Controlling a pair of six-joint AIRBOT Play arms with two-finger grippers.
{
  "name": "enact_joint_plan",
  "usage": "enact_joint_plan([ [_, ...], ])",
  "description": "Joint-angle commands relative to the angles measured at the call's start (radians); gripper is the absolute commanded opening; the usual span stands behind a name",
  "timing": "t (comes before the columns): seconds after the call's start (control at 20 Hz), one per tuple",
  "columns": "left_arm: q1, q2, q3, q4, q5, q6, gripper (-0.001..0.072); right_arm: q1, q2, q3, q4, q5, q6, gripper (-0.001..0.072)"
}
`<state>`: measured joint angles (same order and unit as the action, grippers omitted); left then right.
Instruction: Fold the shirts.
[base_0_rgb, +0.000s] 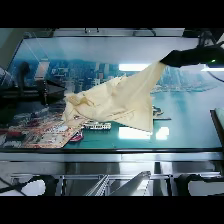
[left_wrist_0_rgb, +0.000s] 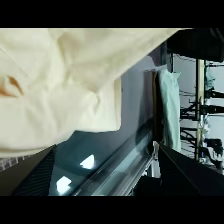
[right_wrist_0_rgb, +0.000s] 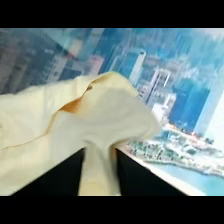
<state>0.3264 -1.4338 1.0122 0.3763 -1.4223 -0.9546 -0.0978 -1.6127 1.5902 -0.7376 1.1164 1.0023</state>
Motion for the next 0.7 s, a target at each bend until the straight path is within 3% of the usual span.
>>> enact_joint_plan([
  [0.0, 0.025, -0.185, 0.072, -0.002, -0.037, 0.061, 0.0716, 0.01, -0.082, 0.002, -0.012, 0.013, 0.023, 0.0406],
  [0.1, 0.062, -0.239, 0.193, 0.0, -0.126, 0.05, 0.071, -0.05, -0.047, 0.002, -0.014, 0.093, 0.06, 0.0406],
  [0.2, 0.1, -0.252, 0.29, 0.028, -0.194, -0.003, 0.0711, -0.126, -0.018, -0.003, -0.014, 0.273, 0.077, 0.0401],
  [0.35, 0.132, -0.22, 0.37, 0.283, -0.212, -0.098, 0.071, -0.205, 0.041, -0.146, -0.014, 0.431, 0.106, 0.0364],
  [0.45, 0.133, -0.183, 0.343, 0.411, -0.194, -0.13, 0.0709, -0.237, 0.126, -0.356, -0.014, 0.386, 0.093, 0.0364],
  [0.65, 0.124, -0.174, 0.253, 0.409, -0.183, -0.127, 0.0709, -0.239, 0.283, -0.788, -0.011, 0.152, 0.067, 0.0378],
])
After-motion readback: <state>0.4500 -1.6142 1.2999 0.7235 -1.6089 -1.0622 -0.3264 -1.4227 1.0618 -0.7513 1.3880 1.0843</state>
